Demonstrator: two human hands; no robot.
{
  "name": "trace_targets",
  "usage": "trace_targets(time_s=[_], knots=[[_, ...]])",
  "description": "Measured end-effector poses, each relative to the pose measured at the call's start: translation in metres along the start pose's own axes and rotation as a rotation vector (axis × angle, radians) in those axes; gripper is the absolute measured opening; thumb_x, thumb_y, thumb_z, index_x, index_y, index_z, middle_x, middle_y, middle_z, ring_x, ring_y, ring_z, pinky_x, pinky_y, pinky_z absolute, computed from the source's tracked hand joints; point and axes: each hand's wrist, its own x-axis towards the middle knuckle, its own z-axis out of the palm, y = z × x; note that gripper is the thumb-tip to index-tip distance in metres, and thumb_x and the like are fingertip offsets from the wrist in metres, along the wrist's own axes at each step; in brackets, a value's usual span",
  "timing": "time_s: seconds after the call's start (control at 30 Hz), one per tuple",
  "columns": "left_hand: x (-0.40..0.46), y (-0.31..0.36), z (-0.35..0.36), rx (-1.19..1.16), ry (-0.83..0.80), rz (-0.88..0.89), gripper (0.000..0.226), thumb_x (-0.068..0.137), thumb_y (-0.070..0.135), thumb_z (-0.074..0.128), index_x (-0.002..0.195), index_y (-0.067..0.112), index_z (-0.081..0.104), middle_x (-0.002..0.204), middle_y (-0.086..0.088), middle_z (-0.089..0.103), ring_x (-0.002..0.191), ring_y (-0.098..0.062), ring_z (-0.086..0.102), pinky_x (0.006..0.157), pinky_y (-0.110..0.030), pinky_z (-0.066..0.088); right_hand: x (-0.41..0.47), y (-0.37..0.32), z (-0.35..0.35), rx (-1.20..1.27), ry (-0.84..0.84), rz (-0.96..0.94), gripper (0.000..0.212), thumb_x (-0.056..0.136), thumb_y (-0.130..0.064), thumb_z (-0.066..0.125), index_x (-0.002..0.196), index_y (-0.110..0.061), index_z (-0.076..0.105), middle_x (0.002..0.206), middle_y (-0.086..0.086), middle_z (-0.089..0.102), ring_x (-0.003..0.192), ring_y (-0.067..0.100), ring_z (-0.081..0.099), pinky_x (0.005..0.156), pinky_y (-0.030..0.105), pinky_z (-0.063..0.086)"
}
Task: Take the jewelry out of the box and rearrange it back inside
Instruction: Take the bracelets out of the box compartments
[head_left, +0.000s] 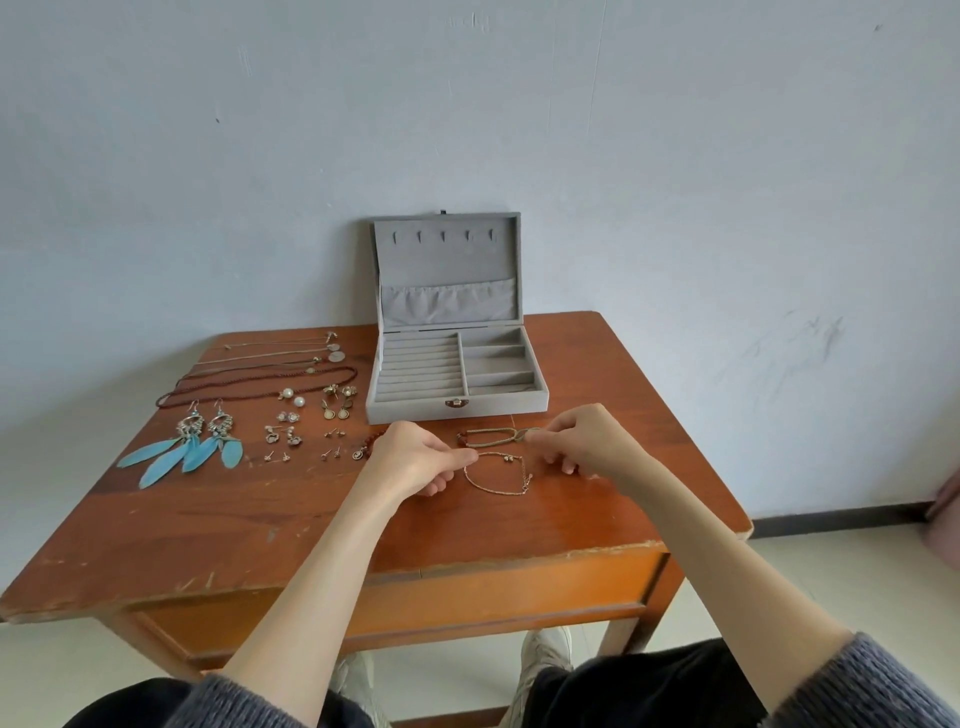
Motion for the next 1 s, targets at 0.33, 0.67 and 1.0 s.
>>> trace_targets(time_s=[0.33,0.67,1.0], knots=[[0.03,0.03,-0.016,-0.008,-0.072,0.271,0.01,0.088,0.026,0.061,0.09,0.02,0.069,0.078,0.005,0.067,0.067,-0.003,0.058,0.059,-0.012,0.042,0.029,-0.015,-0.031,0.207,0.087,-0.175,0.017,0.09,-0.019,0.058,0.08,-0.009,0.068,0.07,0.001,0.064,0.062,0.01,0.055,0.057,0.02,0.045],[0.099,0.039,-0.001,0.332,-0.003,0.376,0.013,0.084,0.024,0.067,0.095,0.019,0.071,0.094,0.005,0.066,0.074,-0.002,0.055,0.061,-0.012,0.04,0.09,-0.016,-0.012,-0.313,0.258,-0.279,0.019,0.088,-0.028,0.058,0.099,-0.018,0.071,0.107,0.005,0.058,0.11,0.022,0.043,0.086,0.025,0.034],[0.119,0.043,0.016,0.639,0.033,0.447,0.013,0.083,0.031,0.066,0.091,0.022,0.073,0.098,-0.002,0.064,0.105,-0.019,0.045,0.081,-0.03,0.042,0.096,-0.005,-0.002,-0.401,0.238,-0.285,0.022,0.089,-0.03,0.057,0.102,-0.022,0.072,0.109,0.004,0.054,0.11,0.022,0.039,0.087,0.03,0.041]])
